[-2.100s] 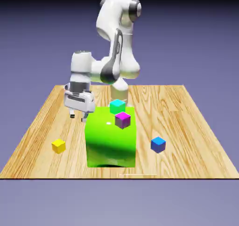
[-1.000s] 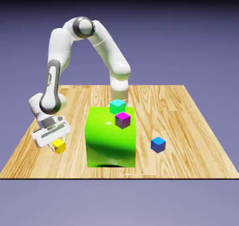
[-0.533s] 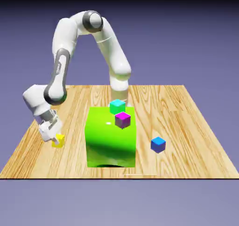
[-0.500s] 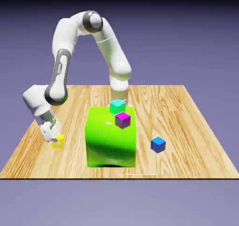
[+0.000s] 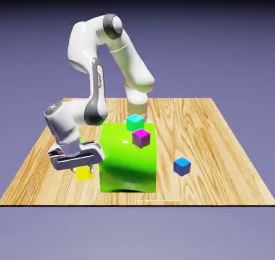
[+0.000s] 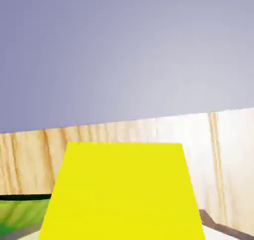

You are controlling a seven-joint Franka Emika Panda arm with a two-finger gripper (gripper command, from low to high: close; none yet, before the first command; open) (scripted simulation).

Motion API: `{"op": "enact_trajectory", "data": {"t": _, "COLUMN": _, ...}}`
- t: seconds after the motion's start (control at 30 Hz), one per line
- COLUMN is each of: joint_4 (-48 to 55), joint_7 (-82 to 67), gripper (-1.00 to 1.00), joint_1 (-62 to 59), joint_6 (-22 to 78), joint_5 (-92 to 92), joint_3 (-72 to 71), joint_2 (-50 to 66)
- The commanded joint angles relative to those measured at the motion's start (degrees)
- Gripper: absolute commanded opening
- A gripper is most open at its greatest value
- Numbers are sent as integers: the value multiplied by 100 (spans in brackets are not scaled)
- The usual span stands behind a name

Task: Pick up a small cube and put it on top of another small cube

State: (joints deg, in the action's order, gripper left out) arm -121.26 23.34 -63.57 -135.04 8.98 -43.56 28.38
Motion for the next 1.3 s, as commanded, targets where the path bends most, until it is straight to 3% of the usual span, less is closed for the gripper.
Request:
{"op": "enact_trajectory", "data": {"t": 0.0, "joint_4": -4, "joint_7": 43, "gripper": -100, "joint_1": 208, "joint_6": 59, "joint_5": -8, "joint_3": -20, "joint_2": -30}}
{"op": "enact_trajectory", "data": {"t": 0.63, "joint_4": -294, "joint_7": 1496, "gripper": -100, "joint_1": 4143, "joint_6": 1292, "joint_5": -840, "joint_3": -77, "joint_2": -743}}
{"op": "enact_trajectory", "data": {"t": 1.03, "joint_4": -1095, "joint_7": 4486, "gripper": -100, "joint_1": 5401, "joint_6": 2028, "joint_5": -1896, "joint_3": 1171, "joint_2": -1415}}
{"op": "enact_trajectory", "data": {"t": 1.1, "joint_4": -1119, "joint_7": 4565, "gripper": -100, "joint_1": 5401, "joint_6": 2042, "joint_5": -1912, "joint_3": 1218, "joint_2": -1431}}
{"op": "enact_trajectory", "data": {"t": 1.27, "joint_4": -1595, "joint_7": 4659, "gripper": -100, "joint_1": 5619, "joint_6": 987, "joint_5": -1755, "joint_3": 1326, "joint_2": -825}}
